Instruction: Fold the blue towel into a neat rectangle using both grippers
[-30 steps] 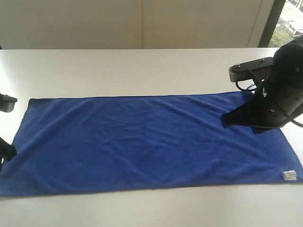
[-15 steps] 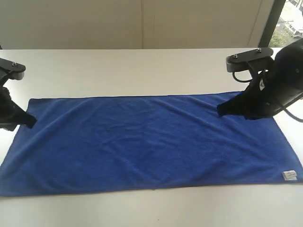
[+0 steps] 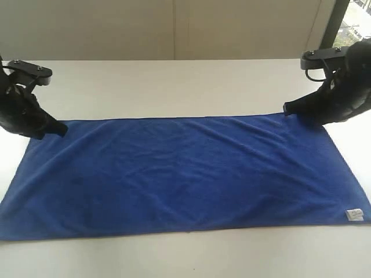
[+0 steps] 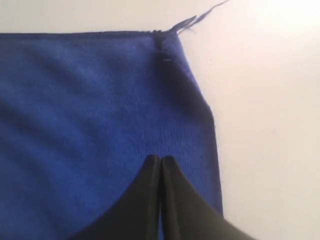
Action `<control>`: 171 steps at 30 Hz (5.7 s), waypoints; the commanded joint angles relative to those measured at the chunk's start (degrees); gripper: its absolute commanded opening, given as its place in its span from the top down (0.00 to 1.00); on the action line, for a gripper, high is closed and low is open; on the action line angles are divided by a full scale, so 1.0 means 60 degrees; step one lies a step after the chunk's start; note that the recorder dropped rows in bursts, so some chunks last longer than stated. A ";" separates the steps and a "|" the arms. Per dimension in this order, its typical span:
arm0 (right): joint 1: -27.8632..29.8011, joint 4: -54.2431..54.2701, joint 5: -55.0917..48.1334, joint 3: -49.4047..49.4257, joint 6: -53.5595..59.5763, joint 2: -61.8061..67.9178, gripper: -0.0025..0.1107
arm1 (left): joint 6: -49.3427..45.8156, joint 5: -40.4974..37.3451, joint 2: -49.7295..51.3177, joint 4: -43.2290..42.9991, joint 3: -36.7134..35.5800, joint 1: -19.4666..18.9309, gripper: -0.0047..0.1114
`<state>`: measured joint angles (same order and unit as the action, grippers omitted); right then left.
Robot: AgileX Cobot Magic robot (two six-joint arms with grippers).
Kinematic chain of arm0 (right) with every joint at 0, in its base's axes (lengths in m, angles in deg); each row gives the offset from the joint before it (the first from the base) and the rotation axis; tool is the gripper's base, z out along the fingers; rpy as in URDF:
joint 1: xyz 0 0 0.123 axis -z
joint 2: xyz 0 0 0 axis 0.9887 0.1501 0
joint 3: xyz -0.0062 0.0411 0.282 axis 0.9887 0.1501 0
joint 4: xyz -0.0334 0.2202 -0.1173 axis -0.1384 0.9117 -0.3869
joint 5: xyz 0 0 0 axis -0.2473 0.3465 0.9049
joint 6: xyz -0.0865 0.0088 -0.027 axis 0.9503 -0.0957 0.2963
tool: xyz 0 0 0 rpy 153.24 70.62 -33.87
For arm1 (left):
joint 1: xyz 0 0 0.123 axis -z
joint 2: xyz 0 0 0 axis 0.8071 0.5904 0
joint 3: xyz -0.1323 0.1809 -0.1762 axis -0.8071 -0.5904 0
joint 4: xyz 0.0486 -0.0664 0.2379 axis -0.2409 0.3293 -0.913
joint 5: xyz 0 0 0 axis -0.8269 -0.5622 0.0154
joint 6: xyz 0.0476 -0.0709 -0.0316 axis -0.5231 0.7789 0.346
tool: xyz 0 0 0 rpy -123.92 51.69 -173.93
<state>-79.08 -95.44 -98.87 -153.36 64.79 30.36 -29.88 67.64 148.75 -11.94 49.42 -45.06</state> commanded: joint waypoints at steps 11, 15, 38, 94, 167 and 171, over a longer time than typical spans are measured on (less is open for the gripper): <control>0.0536 0.0017 0.0986 -0.2396 0.0198 0.3070 0.98 | 0.0093 0.0724 0.2207 0.0064 0.1790 -0.0048 0.96; 0.0779 0.0041 0.1056 -0.2635 0.0106 0.3600 0.98 | 0.0093 0.1088 0.2604 -0.0003 0.2004 -0.0048 0.96; 0.1095 0.0477 0.1169 -0.2894 -0.0366 0.2529 0.98 | 0.0965 0.0021 0.2679 0.0162 0.3409 -0.0048 0.76; 0.0912 0.1781 0.1194 0.5112 -0.0217 -0.8828 0.98 | -0.0636 -0.2370 -1.1455 0.3243 -0.4005 -0.0006 0.96; 0.2242 0.4507 0.0170 0.0119 0.4497 0.1922 0.97 | -0.0657 -0.2348 -1.1455 0.3243 -0.4005 -0.0006 0.96; 0.2242 0.4507 0.0189 0.0046 0.4267 0.1903 0.84 | -0.0657 -0.2348 -1.1455 0.3243 -0.4005 -0.0006 0.96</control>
<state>-65.73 -68.22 -94.93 -153.47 91.19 40.49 -33.83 53.56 80.50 7.01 25.59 -45.08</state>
